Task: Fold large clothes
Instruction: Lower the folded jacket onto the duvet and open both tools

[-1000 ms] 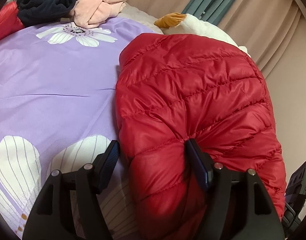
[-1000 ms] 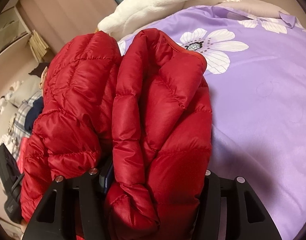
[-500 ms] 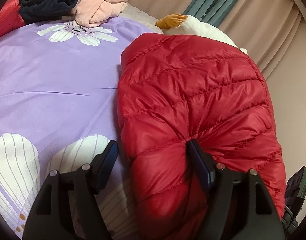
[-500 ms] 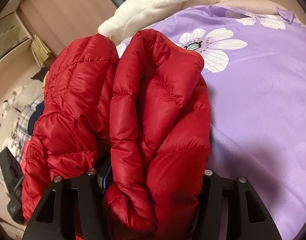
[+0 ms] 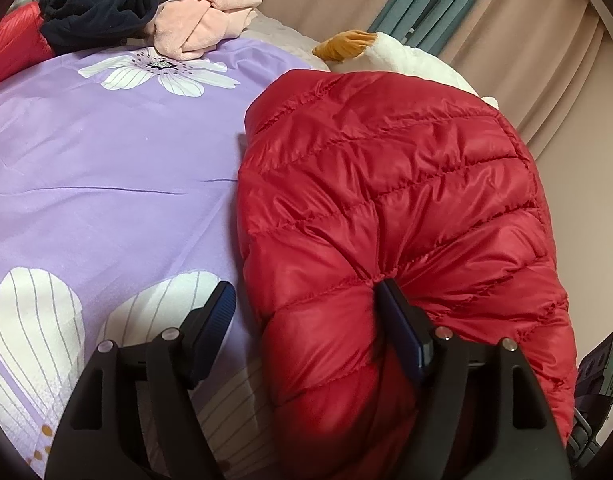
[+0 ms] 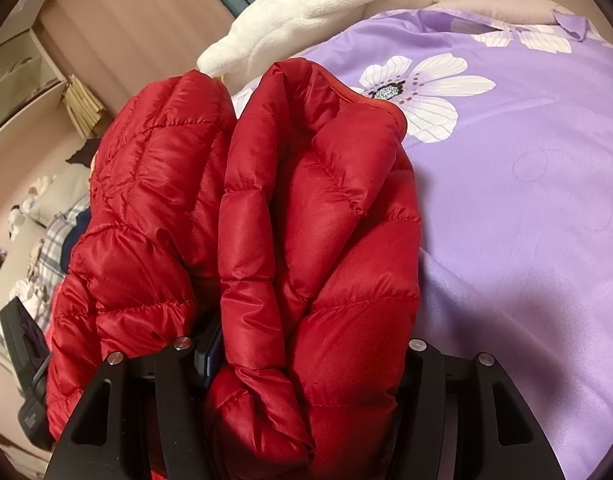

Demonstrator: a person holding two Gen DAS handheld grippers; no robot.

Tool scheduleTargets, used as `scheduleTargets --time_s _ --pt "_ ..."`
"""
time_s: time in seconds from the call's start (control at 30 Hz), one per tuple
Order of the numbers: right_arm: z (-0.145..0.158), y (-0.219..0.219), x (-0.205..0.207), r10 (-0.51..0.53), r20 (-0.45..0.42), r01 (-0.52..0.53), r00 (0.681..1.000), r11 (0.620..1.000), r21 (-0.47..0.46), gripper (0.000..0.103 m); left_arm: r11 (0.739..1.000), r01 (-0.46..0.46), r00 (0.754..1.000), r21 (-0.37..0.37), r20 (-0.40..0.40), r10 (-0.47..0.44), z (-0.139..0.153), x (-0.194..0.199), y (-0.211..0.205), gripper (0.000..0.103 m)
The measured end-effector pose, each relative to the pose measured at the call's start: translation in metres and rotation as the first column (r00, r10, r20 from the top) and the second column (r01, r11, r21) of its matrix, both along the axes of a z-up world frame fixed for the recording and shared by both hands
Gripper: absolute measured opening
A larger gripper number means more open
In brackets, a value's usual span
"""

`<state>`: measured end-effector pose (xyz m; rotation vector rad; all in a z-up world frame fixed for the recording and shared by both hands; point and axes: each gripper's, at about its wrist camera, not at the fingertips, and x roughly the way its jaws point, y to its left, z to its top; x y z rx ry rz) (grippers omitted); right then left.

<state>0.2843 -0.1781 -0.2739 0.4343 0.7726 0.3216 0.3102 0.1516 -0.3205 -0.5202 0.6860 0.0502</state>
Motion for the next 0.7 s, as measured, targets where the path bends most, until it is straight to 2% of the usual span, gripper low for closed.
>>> scheduleTargets --time_s 0.17,0.2,0.3,0.37,0.43,0.5,0.63,0.7 --pt "0.002 0.001 0.001 -0.003 -0.010 0.002 1.000 1.000 -0.022 0.058 1.000 -0.016 1.000 0.010 -0.009 0.016 0.002 0.000 0.001 0.078" --pt "0.005 0.003 0.002 -0.010 -0.016 0.009 1.000 0.999 -0.046 0.062 1.000 -0.020 1.000 0.020 -0.013 0.020 0.004 0.000 0.001 0.077" --pt "0.016 0.004 0.004 -0.023 -0.045 0.019 0.999 0.994 -0.105 0.069 0.994 -0.038 0.999 0.102 -0.032 0.042 0.020 -0.003 -0.005 0.074" --pt "0.025 0.000 0.004 -0.027 -0.080 0.020 0.996 0.996 -0.091 0.069 0.986 -0.042 0.998 0.161 -0.032 0.048 0.037 -0.009 -0.008 0.073" --pt "0.037 -0.006 0.000 -0.021 -0.101 0.013 0.995 0.997 -0.076 0.069 0.984 -0.050 0.998 0.172 -0.014 0.054 0.052 -0.019 -0.008 0.073" --pt "0.054 -0.012 -0.009 -0.036 -0.072 0.029 0.997 0.995 -0.094 0.069 0.983 -0.055 0.998 0.174 0.023 0.052 0.073 -0.033 -0.009 0.073" --pt "0.100 -0.021 -0.043 -0.037 0.051 0.043 0.998 0.991 -0.130 0.069 0.970 -0.064 0.992 0.233 0.119 0.037 0.123 -0.068 -0.021 0.073" --pt "0.123 -0.025 -0.060 -0.037 0.103 0.051 0.994 0.988 -0.144 0.069 0.975 -0.055 0.986 0.217 0.166 0.019 0.147 -0.085 -0.025 0.074"
